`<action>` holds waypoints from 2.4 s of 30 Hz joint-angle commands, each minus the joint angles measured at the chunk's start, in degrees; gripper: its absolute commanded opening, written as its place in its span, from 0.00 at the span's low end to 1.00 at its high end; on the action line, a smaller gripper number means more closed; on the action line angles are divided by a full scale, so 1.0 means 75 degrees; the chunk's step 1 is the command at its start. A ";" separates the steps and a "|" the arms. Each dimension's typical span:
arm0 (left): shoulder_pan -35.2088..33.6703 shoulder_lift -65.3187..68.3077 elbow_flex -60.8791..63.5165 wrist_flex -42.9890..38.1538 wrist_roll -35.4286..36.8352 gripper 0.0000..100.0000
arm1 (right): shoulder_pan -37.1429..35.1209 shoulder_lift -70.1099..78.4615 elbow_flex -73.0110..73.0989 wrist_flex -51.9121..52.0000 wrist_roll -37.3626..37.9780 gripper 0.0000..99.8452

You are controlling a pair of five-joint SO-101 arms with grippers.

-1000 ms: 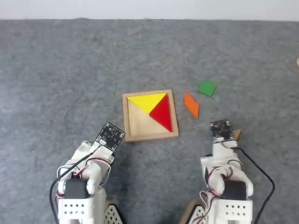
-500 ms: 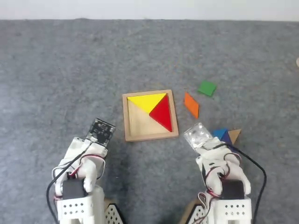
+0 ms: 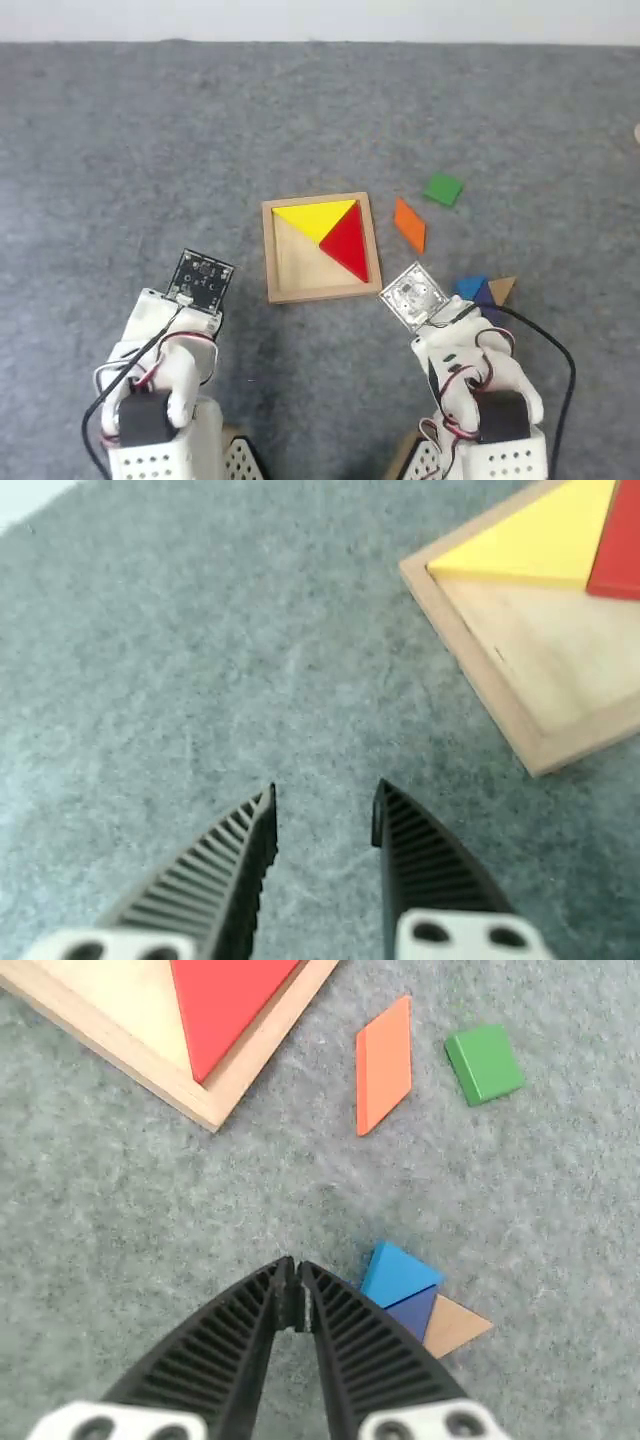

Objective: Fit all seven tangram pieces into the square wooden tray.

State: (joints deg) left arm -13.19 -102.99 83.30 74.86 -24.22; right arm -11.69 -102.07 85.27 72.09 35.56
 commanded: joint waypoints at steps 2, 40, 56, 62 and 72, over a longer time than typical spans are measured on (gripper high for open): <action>-0.0070 -0.0129 -0.1026 0.0434 -0.0094 0.21 | -0.0158 0.1530 -0.0961 -0.0182 0.0070 0.03; -0.0129 1.0374 -0.5327 -0.1383 0.3516 0.25 | 0.0252 1.4810 -0.7221 -0.5656 0.1711 0.23; -0.1055 1.0421 -0.4847 -0.2075 0.3528 0.25 | -0.0147 1.4869 -0.7197 -0.5644 0.2040 0.01; -0.1114 1.0421 -0.4835 -0.2122 0.3528 0.25 | -0.0018 1.4787 -0.7232 -0.5023 0.2028 0.01; -0.1114 1.0421 -0.4835 -0.2133 0.3528 0.25 | 0.0568 1.2818 -0.7197 -0.3979 0.0973 0.01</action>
State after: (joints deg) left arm -21.10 -22.99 47.25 59.82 1.54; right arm -8.26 2.90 32.53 38.07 45.76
